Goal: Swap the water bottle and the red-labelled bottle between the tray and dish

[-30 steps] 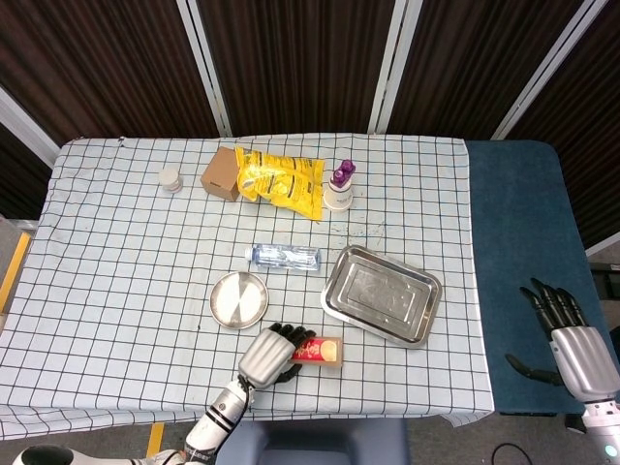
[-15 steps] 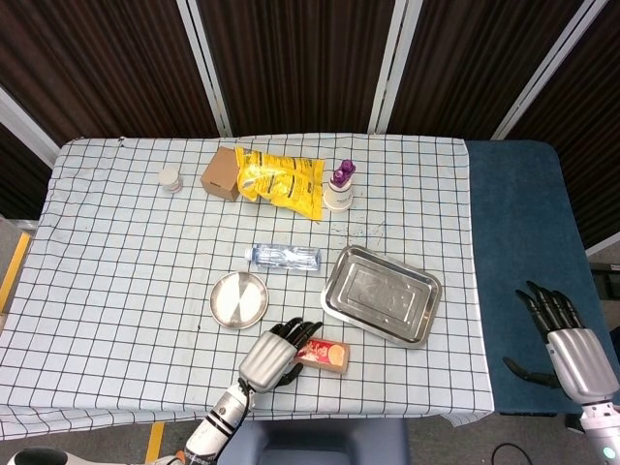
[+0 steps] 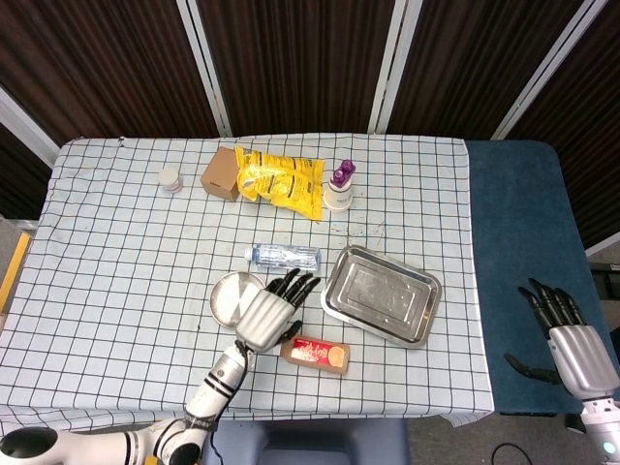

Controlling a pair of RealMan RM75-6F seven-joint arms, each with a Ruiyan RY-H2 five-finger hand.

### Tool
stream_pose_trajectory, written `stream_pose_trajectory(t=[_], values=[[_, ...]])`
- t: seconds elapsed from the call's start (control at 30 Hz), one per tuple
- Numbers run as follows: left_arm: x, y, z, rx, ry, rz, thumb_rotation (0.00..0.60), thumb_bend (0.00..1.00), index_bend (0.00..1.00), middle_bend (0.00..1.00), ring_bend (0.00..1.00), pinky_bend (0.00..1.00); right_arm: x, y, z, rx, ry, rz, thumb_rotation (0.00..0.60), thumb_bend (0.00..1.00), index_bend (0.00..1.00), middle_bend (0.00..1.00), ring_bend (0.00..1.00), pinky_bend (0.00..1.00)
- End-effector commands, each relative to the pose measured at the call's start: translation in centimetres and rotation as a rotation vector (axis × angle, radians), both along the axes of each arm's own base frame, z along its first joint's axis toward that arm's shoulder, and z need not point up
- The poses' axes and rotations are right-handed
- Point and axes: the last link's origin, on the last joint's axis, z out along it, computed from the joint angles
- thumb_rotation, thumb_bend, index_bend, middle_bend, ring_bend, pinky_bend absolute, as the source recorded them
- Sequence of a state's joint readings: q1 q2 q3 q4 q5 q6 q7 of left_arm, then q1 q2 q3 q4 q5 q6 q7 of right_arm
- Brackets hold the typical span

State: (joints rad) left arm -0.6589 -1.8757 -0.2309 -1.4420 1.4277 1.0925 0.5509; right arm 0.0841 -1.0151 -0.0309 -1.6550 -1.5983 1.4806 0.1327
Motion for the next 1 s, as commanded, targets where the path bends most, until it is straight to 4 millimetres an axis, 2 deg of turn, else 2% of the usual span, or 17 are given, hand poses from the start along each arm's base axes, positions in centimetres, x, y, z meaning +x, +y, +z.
stream_pose_trajectory(t=[0.03,0.13,0.3,0.53,0.67,0.7,0.8,0.83,0.9,1.0], values=[[-0.3,5.9,0.0,0.026,0.050,0.073,0.600,0.40,0.00,0.02,0.00,0.19,0.0,-0.3,-0.2,0.002,0.002,0.000,0.600,0.31,0.00,0.00,0.00,0.00],[-0.2,9.1,-0.6,-0.004,0.014,0.116,0.600,0.40,0.00,0.00,0.00,0.16,0.0,-0.6,-0.6,0.037,0.001,-0.005,0.600,0.31,0.00,0.00,0.00,0.00],[-0.4,12.6,-2.2,-0.045,0.063,0.154,0.600,0.40,0.00,0.00,0.00,0.11,-0.5,-1.4,-0.7,0.086,-0.024,-0.028,0.600,0.32,0.00,0.00,0.00,0.00],[-0.6,13.3,-5.3,-0.174,0.147,0.190,0.600,0.40,0.00,0.00,0.00,0.12,-1.3,-2.4,-0.9,0.099,-0.011,-0.079,0.600,0.31,0.00,0.00,0.00,0.00],[-0.4,13.4,-5.8,-0.170,0.180,0.170,0.600,0.40,0.00,0.02,0.06,0.15,-1.3,-2.6,-0.9,0.109,-0.007,-0.084,0.600,0.31,0.00,0.00,0.00,0.00],[-0.4,13.5,-5.7,-0.161,0.177,0.171,0.600,0.40,0.02,0.06,0.09,0.18,-1.3,-2.6,-0.9,0.107,-0.007,-0.083,0.600,0.31,0.00,0.00,0.00,0.00],[-0.4,13.8,-5.6,-0.126,0.169,0.168,0.600,0.40,0.23,0.29,0.25,0.28,-1.4,-2.6,-0.8,0.103,-0.007,-0.086,0.600,0.31,0.00,0.00,0.00,0.00],[-0.4,13.8,-5.5,-0.122,0.159,0.168,0.600,0.42,0.32,0.39,0.34,0.34,-1.4,-2.5,-0.8,0.104,-0.006,-0.086,0.600,0.31,0.00,0.00,0.00,0.00],[-0.4,13.9,-5.1,-0.101,0.131,0.164,0.600,0.47,0.41,0.52,0.45,0.43,-1.4,-2.5,-0.8,0.108,-0.002,-0.085,0.600,0.31,0.00,0.00,0.00,0.00],[-0.6,14.2,-4.5,-0.053,0.125,0.137,0.600,0.55,0.49,0.63,0.55,0.55,-1.3,-2.4,-1.0,0.114,0.001,-0.079,0.600,0.31,0.00,0.00,0.00,0.00]])
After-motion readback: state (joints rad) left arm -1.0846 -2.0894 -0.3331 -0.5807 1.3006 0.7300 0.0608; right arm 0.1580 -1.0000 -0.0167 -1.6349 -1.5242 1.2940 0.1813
